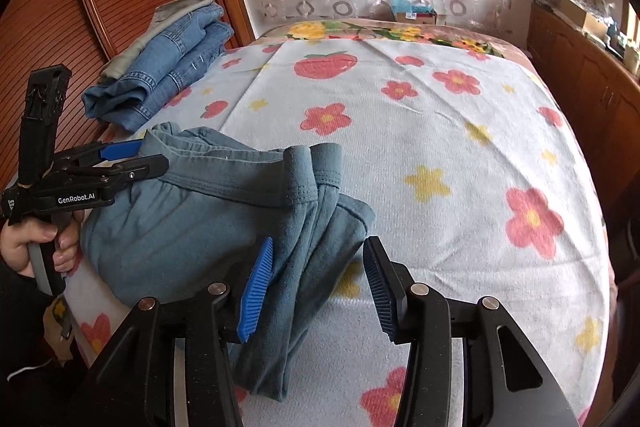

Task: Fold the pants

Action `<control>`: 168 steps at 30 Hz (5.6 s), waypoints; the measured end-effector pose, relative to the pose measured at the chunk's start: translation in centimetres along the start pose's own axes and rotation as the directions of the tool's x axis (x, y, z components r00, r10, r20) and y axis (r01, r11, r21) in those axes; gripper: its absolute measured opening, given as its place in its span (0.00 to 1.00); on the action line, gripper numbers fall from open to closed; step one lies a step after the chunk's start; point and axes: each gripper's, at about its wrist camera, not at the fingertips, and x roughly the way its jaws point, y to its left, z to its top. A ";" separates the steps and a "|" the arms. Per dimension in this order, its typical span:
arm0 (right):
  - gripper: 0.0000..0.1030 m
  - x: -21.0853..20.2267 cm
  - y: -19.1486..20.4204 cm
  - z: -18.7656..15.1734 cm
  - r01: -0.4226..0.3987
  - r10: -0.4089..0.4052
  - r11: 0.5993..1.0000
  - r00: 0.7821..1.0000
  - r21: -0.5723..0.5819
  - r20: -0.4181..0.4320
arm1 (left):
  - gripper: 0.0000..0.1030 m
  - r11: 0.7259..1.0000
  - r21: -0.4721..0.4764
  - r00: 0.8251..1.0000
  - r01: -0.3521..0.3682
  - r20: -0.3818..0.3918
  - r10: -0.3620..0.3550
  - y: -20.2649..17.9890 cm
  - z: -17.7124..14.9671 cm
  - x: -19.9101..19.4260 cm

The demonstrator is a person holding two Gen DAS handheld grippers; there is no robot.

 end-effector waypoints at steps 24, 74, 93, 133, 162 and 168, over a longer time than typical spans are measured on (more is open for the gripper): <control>0.47 1.9 2.4 0.4 0.023 -0.021 0.997 0.999 -0.079 0.025 | 0.77 1.000 -0.005 1.000 0.004 -0.003 -0.004 0.2 -0.1 0.1; 0.10 -0.2 2.2 -0.4 0.023 -0.010 0.994 0.993 -0.104 0.120 | 0.22 0.993 0.073 0.978 0.090 0.181 -0.102 -3.2 0.1 -5.7; 0.09 -7.9 4.1 2.1 0.035 0.028 0.982 0.944 -0.184 0.327 | 0.22 0.991 0.132 0.942 0.022 0.330 -0.065 -4.4 2.9 -12.4; 0.09 -5.2 4.0 12.2 0.056 0.052 0.956 0.933 -0.287 0.357 | 0.22 0.993 0.114 0.914 -0.008 0.403 -0.038 -0.2 12.2 -12.9; 0.09 7.0 4.3 24.5 -0.045 0.261 0.820 0.916 -0.571 0.303 | 0.22 0.972 -0.153 0.867 -0.176 0.443 0.227 10.6 10.9 -13.0; 0.09 10.5 4.3 26.8 -0.118 0.309 0.778 0.927 -0.617 0.212 | 0.22 0.960 -0.219 0.869 -0.174 0.424 0.254 12.7 9.9 -12.1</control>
